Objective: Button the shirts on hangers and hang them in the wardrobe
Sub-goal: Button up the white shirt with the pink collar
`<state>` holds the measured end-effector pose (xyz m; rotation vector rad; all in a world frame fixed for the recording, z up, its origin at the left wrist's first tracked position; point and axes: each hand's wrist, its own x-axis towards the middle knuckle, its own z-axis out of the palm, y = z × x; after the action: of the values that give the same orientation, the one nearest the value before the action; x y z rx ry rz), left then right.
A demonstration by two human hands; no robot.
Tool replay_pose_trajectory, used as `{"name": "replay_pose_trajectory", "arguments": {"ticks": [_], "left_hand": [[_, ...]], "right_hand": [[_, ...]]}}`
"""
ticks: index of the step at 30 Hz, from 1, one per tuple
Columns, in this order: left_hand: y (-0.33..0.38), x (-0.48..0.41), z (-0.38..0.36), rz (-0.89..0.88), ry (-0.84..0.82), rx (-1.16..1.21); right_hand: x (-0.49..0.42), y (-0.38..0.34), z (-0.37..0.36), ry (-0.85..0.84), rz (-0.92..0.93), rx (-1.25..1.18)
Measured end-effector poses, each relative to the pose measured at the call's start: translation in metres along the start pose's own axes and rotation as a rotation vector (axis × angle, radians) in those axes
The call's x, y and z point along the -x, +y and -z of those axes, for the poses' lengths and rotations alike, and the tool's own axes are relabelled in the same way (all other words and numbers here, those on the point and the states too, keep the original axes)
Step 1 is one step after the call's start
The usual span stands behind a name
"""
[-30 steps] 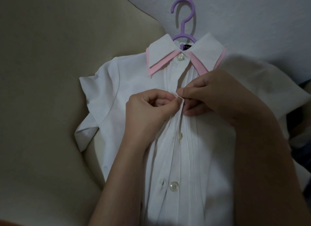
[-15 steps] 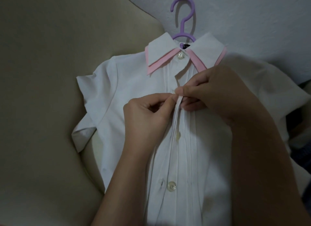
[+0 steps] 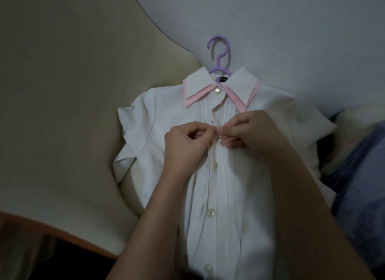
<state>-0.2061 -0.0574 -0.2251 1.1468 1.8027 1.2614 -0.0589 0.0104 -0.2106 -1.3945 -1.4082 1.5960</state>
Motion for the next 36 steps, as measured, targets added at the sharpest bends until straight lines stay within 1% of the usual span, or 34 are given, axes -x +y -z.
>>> {"name": "replay_pose_trajectory", "arguments": {"ticks": [2, 4, 6, 9, 12, 14, 17, 19, 23, 26, 29, 31, 33, 36], "left_hand": [[0.005, 0.000, 0.004, 0.000, -0.057, -0.046], [0.009, 0.003, 0.008, -0.033, -0.091, -0.143], [0.012, 0.004, 0.014, -0.052, -0.042, -0.204], [0.012, 0.004, 0.021, 0.005, 0.030, -0.152], [0.014, 0.005, 0.020, 0.049, 0.024, -0.095], [0.018, 0.006, 0.015, 0.032, 0.023, -0.096], [0.025, 0.005, 0.007, -0.040, -0.007, -0.225], [0.026, 0.003, 0.005, -0.075, -0.002, -0.251], [0.025, 0.001, 0.002, -0.126, 0.068, -0.269], [0.026, -0.002, -0.007, -0.095, 0.107, -0.230], [0.029, -0.003, -0.011, -0.056, 0.102, -0.208], [0.030, -0.004, -0.009, -0.080, 0.090, -0.253], [0.028, -0.002, -0.003, -0.100, 0.079, -0.301], [0.024, 0.001, 0.003, -0.077, 0.037, -0.327]], "right_hand": [[0.006, 0.004, -0.005, 0.081, 0.024, 0.027], [0.011, 0.009, -0.009, 0.122, 0.070, 0.047], [0.015, 0.012, -0.013, 0.144, 0.102, 0.014], [0.019, 0.014, -0.015, 0.184, 0.127, -0.018], [0.018, 0.014, -0.020, 0.226, 0.128, 0.046], [0.018, 0.015, -0.024, 0.268, 0.138, 0.077], [0.019, 0.018, -0.029, 0.296, 0.180, 0.115], [0.019, 0.021, -0.027, 0.299, 0.179, 0.069], [0.023, 0.020, -0.025, 0.277, 0.151, -0.107], [0.020, 0.021, -0.025, 0.330, 0.138, -0.079], [0.018, 0.023, -0.027, 0.393, 0.115, -0.032], [0.019, 0.024, -0.027, 0.407, 0.112, -0.045], [0.022, 0.023, -0.026, 0.396, 0.116, -0.107], [0.026, 0.020, -0.024, 0.364, 0.114, -0.220]]}}
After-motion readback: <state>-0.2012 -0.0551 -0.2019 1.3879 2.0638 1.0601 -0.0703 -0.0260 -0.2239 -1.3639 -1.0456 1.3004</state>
